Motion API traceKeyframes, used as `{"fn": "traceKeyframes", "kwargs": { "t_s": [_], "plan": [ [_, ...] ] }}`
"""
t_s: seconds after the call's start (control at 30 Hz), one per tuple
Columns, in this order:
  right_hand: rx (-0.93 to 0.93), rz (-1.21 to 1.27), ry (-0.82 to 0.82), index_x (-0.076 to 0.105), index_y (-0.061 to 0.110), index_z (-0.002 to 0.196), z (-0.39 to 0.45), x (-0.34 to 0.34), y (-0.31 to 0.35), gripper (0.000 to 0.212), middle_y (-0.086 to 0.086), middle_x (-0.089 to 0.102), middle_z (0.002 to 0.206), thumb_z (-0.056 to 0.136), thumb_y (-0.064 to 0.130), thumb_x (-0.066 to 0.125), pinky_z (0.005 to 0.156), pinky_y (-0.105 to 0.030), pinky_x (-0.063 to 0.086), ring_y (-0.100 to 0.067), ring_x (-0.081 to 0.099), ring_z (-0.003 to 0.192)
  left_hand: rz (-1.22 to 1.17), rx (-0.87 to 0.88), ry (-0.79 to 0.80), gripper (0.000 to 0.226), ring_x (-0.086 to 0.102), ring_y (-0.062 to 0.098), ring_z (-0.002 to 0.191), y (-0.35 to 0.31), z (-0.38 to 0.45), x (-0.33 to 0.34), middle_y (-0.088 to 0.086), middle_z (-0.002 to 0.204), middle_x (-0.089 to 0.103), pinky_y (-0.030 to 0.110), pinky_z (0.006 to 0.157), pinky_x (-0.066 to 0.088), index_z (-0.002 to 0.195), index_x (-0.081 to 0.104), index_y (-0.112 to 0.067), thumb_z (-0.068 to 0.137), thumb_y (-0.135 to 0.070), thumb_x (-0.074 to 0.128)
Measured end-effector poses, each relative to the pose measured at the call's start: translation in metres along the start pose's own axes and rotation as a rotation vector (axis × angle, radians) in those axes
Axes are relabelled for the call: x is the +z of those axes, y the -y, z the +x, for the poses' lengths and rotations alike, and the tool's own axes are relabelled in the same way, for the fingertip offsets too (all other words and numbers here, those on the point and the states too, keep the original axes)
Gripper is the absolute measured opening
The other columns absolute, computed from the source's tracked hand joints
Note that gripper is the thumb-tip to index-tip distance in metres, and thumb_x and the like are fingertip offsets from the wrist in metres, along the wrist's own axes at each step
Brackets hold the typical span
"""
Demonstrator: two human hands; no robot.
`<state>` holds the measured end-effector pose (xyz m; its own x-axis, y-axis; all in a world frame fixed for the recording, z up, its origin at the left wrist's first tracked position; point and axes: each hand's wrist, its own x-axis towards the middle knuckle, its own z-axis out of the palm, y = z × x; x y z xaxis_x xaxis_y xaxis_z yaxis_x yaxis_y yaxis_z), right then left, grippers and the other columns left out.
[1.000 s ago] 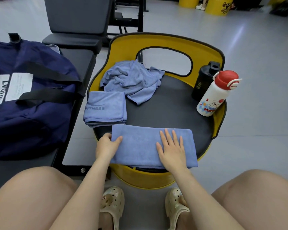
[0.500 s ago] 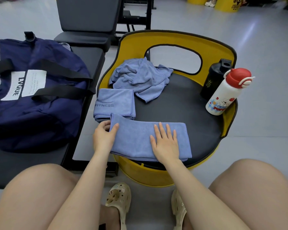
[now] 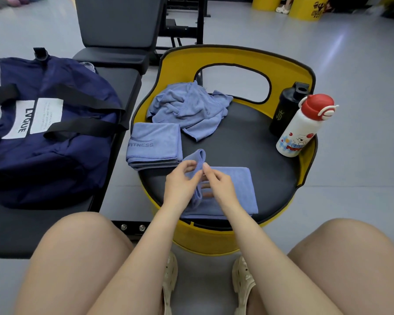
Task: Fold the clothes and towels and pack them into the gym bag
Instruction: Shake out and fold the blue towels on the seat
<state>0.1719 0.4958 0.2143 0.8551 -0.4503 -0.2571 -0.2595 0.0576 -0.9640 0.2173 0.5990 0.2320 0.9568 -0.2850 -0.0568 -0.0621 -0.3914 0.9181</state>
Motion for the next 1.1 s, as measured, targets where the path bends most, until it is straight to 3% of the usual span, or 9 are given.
{"fn": "traceKeyframes", "kwargs": {
  "t_s": [0.07,0.1,0.17,0.27,0.33,0.5,0.67,0.93,1.1],
  "plan": [
    [-0.002,-0.044,-0.020,0.056,0.018,0.065,0.002,-0.006,0.001,0.035,0.008,0.053,0.057,0.090,0.043,0.061,0.051,-0.018,0.041,-0.006,0.049,0.054,-0.077,-0.049,0.084,0.016,0.064,0.010,0.085,-0.002,-0.002,0.007,-0.004,0.102,0.066,0.033,0.075,0.057,0.109,0.061,-0.024,0.097,-0.023,0.051],
    [-0.004,-0.080,-0.025,0.056,0.017,0.067,0.003,-0.009,0.000,0.031,0.009,0.051,0.057,0.089,0.038,0.065,0.050,-0.017,0.037,-0.005,0.046,0.053,-0.121,-0.087,0.114,0.019,0.064,0.011,0.082,-0.002,-0.003,0.009,0.000,0.103,0.066,0.034,0.070,0.059,0.111,0.060,-0.023,0.100,-0.020,0.045],
    [0.013,-0.109,-0.032,0.063,0.013,0.084,0.006,-0.015,-0.004,0.011,0.003,0.063,0.071,0.087,0.022,0.069,0.059,-0.019,0.045,-0.010,0.057,0.067,-0.155,-0.098,0.133,0.024,0.063,0.011,0.085,0.000,-0.002,0.011,-0.001,0.111,0.063,0.030,0.067,0.058,0.109,0.060,-0.024,0.101,-0.013,0.040],
    [0.027,-0.152,-0.109,0.062,0.014,0.100,0.006,-0.024,-0.006,0.015,-0.004,0.068,0.092,0.086,0.014,0.068,0.073,-0.030,0.052,-0.021,0.064,0.087,0.085,-0.005,0.082,0.032,0.056,0.009,0.100,0.005,-0.001,0.009,-0.008,0.115,0.061,0.024,0.086,0.047,0.115,0.062,-0.026,0.096,-0.006,0.045],
    [0.021,-0.213,-0.179,0.060,0.013,0.111,0.004,-0.033,-0.002,0.024,-0.002,0.065,0.098,0.088,0.017,0.066,0.075,-0.028,0.048,-0.019,0.062,0.092,0.232,0.038,0.085,0.036,0.051,0.012,0.118,0.009,-0.001,0.011,-0.005,0.126,0.057,0.022,0.095,0.038,0.127,0.057,-0.023,0.096,-0.007,0.047],
    [-0.028,-0.334,-0.312,0.065,0.012,0.110,-0.002,-0.062,-0.001,0.020,0.001,0.062,0.092,0.091,0.019,0.060,0.073,-0.023,0.041,-0.018,0.059,0.090,0.500,0.212,0.310,0.049,0.009,0.010,0.146,0.020,-0.007,0.034,-0.007,0.158,0.016,0.027,0.113,0.019,0.149,0.026,-0.018,0.102,-0.024,0.038],
    [-0.038,-0.478,-0.354,0.066,0.010,0.099,-0.007,-0.079,-0.011,0.016,-0.002,0.061,0.088,0.096,0.021,0.054,0.068,-0.024,0.036,-0.018,0.053,0.083,0.812,0.336,0.357,0.056,-0.006,0.013,0.147,0.024,-0.011,0.053,-0.003,0.160,-0.002,0.030,0.118,0.003,0.152,0.005,-0.015,0.104,-0.036,0.021],
    [-0.077,-0.637,-0.411,0.064,0.011,0.102,-0.002,-0.087,-0.038,0.016,-0.007,0.064,0.097,0.096,0.021,0.053,0.076,-0.033,0.048,-0.025,0.060,0.090,0.920,0.335,0.389,0.064,-0.013,0.014,0.146,0.031,-0.012,0.067,-0.001,0.160,-0.009,0.032,0.118,-0.004,0.152,-0.003,-0.015,0.101,-0.047,0.019],
    [-0.152,-0.926,-0.436,0.048,0.013,0.136,-0.004,-0.085,-0.041,0.042,-0.005,0.048,0.130,0.096,0.024,0.054,0.088,-0.037,0.046,-0.024,0.047,0.115,0.881,0.315,0.362,0.060,-0.008,0.013,0.147,0.027,-0.012,0.068,-0.001,0.160,0.000,0.030,0.118,-0.003,0.152,0.005,-0.014,0.102,-0.042,0.022]
  ]
}}
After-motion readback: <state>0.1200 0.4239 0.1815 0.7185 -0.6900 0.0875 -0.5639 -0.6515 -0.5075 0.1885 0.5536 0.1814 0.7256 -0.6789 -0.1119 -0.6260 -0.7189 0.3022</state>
